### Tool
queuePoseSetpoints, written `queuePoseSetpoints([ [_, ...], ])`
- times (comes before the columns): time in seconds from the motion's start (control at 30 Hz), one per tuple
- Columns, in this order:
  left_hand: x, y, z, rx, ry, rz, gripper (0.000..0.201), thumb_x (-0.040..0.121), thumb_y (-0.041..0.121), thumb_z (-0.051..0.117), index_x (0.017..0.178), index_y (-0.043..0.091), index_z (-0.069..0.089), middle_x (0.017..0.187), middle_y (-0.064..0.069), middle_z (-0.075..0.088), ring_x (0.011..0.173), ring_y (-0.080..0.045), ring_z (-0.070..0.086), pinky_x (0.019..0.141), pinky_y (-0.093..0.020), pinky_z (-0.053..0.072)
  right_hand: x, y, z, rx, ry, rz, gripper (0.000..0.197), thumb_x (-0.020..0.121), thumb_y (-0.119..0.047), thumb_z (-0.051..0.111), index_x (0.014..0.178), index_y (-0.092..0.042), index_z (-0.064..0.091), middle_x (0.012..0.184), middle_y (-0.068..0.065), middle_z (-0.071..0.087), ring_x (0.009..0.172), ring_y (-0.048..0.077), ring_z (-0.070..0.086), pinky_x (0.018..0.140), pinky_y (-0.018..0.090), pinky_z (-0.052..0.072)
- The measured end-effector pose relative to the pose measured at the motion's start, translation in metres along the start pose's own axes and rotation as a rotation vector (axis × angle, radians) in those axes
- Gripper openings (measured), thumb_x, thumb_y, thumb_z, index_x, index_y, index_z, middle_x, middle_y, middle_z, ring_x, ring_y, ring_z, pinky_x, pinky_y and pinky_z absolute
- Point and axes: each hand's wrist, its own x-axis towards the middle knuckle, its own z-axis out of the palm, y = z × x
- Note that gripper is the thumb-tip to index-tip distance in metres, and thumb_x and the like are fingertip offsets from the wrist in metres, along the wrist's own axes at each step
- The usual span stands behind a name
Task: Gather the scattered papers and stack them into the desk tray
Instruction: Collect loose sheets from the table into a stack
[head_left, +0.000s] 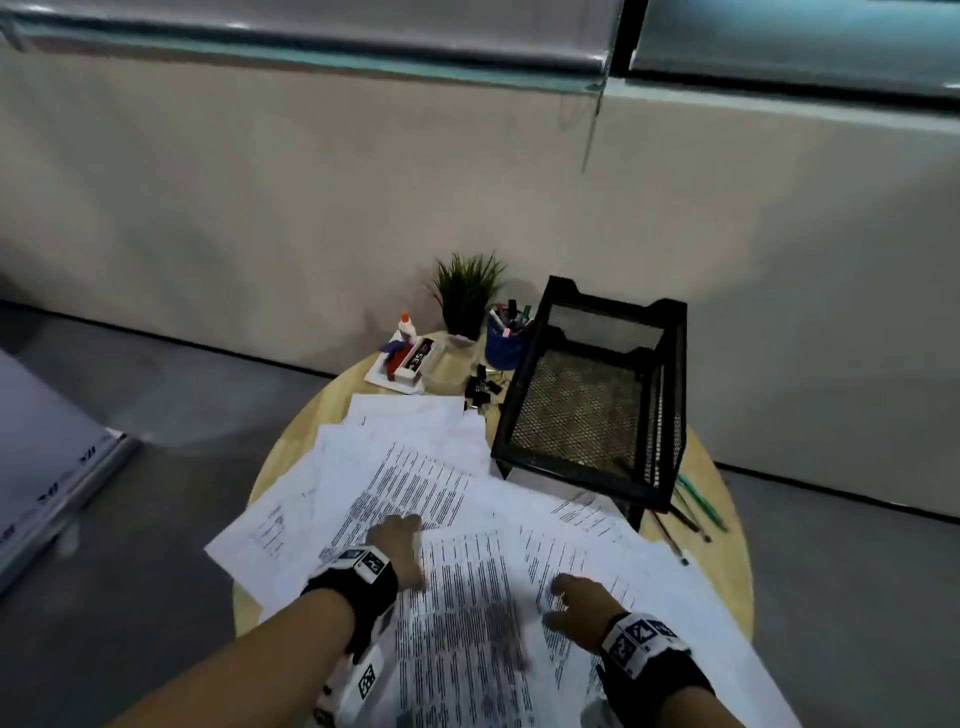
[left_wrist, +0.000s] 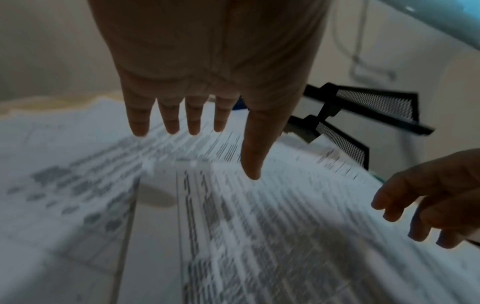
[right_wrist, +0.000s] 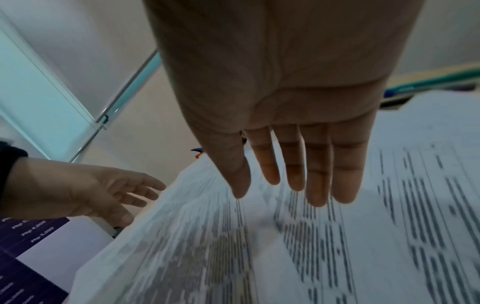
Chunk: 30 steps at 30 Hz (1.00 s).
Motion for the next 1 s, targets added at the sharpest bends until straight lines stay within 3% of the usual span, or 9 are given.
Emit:
queuePoseSetpoints([
  [0.07, 0.008, -0.007, 0.015, 0.012, 0.015, -0.021, 0.093, 0.069, 0.039, 0.077, 0.144, 0.019, 0.028, 0.143, -0.010, 0.035, 0.132, -0.029, 0.037, 0.106, -0.042, 0.037, 0.010, 0.003, 0.016, 0.035, -0.021, 0.005, 0.027, 0.091, -0.028, 0.054, 0.113, -0.012, 0.052, 0.110, 0.006, 0.056, 0.093, 0.017, 0.051, 0.073, 0.023, 0.039],
  [0.17, 0.023, -0.018, 0.035, 0.026, 0.042, -0.086, 0.096, 0.073, 0.050, 0.070, 0.148, 0.021, 0.017, 0.153, -0.009, 0.020, 0.141, -0.031, 0.022, 0.111, -0.052, 0.027, 0.022, 0.011, 0.036, 0.113, 0.029, -0.008, 0.016, 0.089, -0.026, 0.058, 0.087, -0.015, 0.048, 0.078, -0.004, 0.046, 0.064, 0.006, 0.042, 0.054, 0.020, 0.034],
  [0.23, 0.030, -0.021, 0.046, 0.037, 0.050, -0.080, 0.091, 0.071, 0.051, 0.069, 0.143, 0.019, 0.024, 0.150, -0.011, 0.024, 0.137, -0.032, 0.027, 0.108, -0.053, 0.032, 0.025, 0.016, 0.044, 0.163, 0.083, -0.009, 0.024, 0.088, -0.029, 0.060, 0.103, -0.012, 0.054, 0.087, -0.002, 0.048, 0.073, 0.012, 0.046, 0.058, 0.022, 0.035],
  [0.33, 0.038, -0.028, 0.052, 0.053, 0.089, -0.062, 0.087, 0.068, 0.049, 0.071, 0.139, 0.021, 0.029, 0.145, -0.010, 0.028, 0.132, -0.030, 0.032, 0.105, -0.048, 0.035, 0.028, 0.025, 0.053, 0.146, 0.118, 0.004, 0.051, 0.087, -0.039, 0.061, 0.129, -0.015, 0.046, 0.102, 0.000, 0.043, 0.087, 0.016, 0.044, 0.059, 0.014, 0.033],
  [0.47, 0.045, -0.033, 0.056, 0.056, 0.147, -0.022, 0.081, 0.064, 0.049, 0.075, 0.131, 0.021, 0.039, 0.133, -0.007, 0.038, 0.122, -0.028, 0.040, 0.097, -0.044, 0.044, 0.024, 0.028, 0.065, 0.089, 0.147, -0.016, 0.073, 0.079, -0.050, 0.066, 0.138, -0.020, 0.034, 0.123, 0.005, 0.044, 0.112, 0.022, 0.049, 0.090, 0.027, 0.042],
  [0.57, 0.043, -0.034, 0.059, 0.045, 0.179, 0.001, 0.069, 0.068, 0.047, 0.073, 0.123, 0.017, 0.043, 0.128, -0.008, 0.041, 0.117, -0.027, 0.042, 0.092, -0.040, 0.045, 0.018, 0.024, 0.069, 0.033, 0.170, -0.013, 0.085, 0.073, -0.061, 0.065, 0.140, -0.021, 0.033, 0.129, 0.008, 0.042, 0.118, 0.026, 0.046, 0.095, 0.032, 0.042],
  [0.77, 0.015, -0.041, 0.081, -0.051, 0.237, -0.115, 0.088, 0.078, 0.044, 0.067, 0.146, 0.016, 0.019, 0.153, -0.019, 0.012, 0.141, -0.038, 0.013, 0.112, -0.051, 0.027, -0.004, 0.018, 0.092, -0.105, 0.180, 0.022, 0.060, 0.077, -0.051, 0.061, 0.123, -0.016, 0.047, 0.121, 0.008, 0.044, 0.109, 0.026, 0.047, 0.087, 0.033, 0.044],
  [0.9, -0.021, -0.043, 0.095, -0.078, 0.232, -0.237, 0.089, 0.080, 0.044, 0.065, 0.146, 0.012, 0.015, 0.148, -0.019, 0.020, 0.136, -0.039, 0.026, 0.108, -0.046, 0.034, -0.028, 0.021, 0.119, -0.085, 0.208, 0.085, 0.060, 0.082, -0.044, 0.055, 0.129, -0.010, 0.041, 0.131, 0.012, 0.040, 0.121, 0.030, 0.045, 0.096, 0.035, 0.043],
  [1.0, -0.047, -0.046, 0.107, -0.093, 0.249, -0.308, 0.075, 0.081, 0.044, 0.059, 0.140, 0.011, 0.024, 0.141, -0.016, 0.031, 0.132, -0.035, 0.034, 0.106, -0.044, 0.034, -0.046, 0.021, 0.135, -0.059, 0.212, 0.117, 0.060, 0.085, -0.042, 0.052, 0.132, -0.006, 0.038, 0.134, 0.013, 0.037, 0.125, 0.030, 0.043, 0.097, 0.034, 0.041],
])
